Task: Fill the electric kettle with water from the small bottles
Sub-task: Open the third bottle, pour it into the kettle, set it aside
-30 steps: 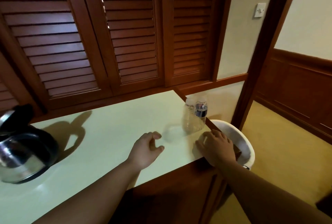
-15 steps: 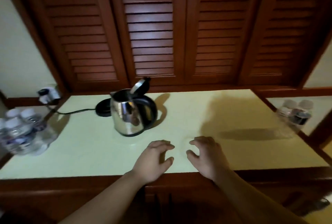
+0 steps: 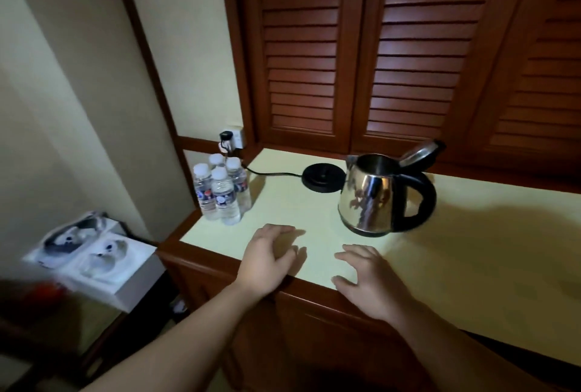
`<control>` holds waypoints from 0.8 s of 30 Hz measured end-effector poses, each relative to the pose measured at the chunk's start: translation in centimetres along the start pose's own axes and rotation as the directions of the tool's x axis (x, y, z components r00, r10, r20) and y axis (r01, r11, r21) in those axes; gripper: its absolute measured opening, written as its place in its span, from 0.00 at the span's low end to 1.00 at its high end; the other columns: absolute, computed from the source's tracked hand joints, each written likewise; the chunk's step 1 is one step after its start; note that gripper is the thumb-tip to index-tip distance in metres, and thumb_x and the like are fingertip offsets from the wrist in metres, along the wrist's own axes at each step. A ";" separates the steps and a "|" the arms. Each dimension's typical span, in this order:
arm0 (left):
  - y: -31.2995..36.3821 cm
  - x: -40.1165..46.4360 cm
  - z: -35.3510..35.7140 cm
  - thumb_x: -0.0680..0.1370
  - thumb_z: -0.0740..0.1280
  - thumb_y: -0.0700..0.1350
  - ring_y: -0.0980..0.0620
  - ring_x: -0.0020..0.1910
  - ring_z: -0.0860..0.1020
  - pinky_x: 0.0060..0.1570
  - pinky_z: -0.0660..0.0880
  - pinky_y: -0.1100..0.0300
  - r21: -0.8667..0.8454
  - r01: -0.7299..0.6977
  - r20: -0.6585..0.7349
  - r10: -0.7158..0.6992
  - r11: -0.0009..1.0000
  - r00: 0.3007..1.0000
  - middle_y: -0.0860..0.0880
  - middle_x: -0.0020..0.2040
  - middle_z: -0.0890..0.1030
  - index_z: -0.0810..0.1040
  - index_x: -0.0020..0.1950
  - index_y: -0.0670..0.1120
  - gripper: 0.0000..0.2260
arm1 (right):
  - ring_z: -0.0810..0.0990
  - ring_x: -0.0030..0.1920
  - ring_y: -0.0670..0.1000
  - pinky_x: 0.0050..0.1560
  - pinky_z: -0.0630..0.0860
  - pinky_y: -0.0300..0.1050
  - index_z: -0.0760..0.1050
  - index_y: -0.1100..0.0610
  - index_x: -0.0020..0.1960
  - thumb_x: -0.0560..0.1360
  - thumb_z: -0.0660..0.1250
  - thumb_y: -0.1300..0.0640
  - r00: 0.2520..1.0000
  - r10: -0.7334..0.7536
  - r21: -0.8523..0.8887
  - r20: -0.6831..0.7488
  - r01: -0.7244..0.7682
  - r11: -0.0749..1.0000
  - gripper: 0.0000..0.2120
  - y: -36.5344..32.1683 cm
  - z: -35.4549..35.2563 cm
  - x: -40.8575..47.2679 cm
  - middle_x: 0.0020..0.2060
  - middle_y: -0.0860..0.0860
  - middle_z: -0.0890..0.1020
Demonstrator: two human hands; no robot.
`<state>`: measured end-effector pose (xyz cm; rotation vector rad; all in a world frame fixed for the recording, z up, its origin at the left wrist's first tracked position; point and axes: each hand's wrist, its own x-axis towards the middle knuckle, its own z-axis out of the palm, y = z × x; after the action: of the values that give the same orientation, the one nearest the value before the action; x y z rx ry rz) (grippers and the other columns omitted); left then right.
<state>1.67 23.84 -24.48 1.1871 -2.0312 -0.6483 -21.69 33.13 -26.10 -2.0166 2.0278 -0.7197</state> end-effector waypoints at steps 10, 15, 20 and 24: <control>-4.8 3.4 -6.2 0.74 0.79 0.45 0.52 0.56 0.76 0.58 0.75 0.56 -0.233 0.308 -0.391 -0.379 0.923 0.839 0.51 0.58 0.76 0.72 0.62 0.50 0.22 | 0.65 0.77 0.49 0.76 0.61 0.49 0.71 0.43 0.74 0.73 0.57 0.27 0.996 0.056 -0.119 0.066 -0.048 0.992 0.35 -1.1 2.4 2.8 0.77 0.46 0.68; -7.2 5.6 -7.9 0.73 0.79 0.44 0.47 0.58 0.76 0.62 0.76 0.52 -0.263 0.414 -0.417 -0.489 0.872 0.766 0.46 0.62 0.74 0.70 0.66 0.45 0.26 | 0.57 0.79 0.46 0.78 0.53 0.46 0.67 0.41 0.76 0.76 0.62 0.31 0.993 0.067 -0.084 0.096 -0.059 0.995 0.31 -0.8 2.5 2.9 0.80 0.43 0.62; -9.4 6.6 -9.1 0.73 0.78 0.44 0.47 0.58 0.79 0.61 0.78 0.49 -0.240 0.427 -0.382 -0.489 0.872 0.784 0.47 0.63 0.75 0.70 0.65 0.47 0.25 | 0.57 0.79 0.45 0.78 0.54 0.45 0.67 0.42 0.77 0.77 0.62 0.32 0.993 0.060 -0.082 0.102 -0.051 0.995 0.31 -0.6 2.3 3.0 0.79 0.43 0.62; -10.9 7.3 -9.9 0.74 0.77 0.46 0.49 0.59 0.80 0.61 0.77 0.54 -0.209 0.414 -0.324 -0.462 0.886 0.826 0.47 0.64 0.79 0.73 0.68 0.47 0.25 | 0.56 0.79 0.44 0.78 0.54 0.47 0.66 0.41 0.78 0.78 0.61 0.32 0.992 0.065 -0.087 0.112 -0.055 0.995 0.31 -1.0 2.1 3.0 0.80 0.43 0.61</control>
<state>12.62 11.65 -23.61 1.5843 -1.3887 -0.7005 -20.00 29.84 -26.86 -1.9822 2.0744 -0.5028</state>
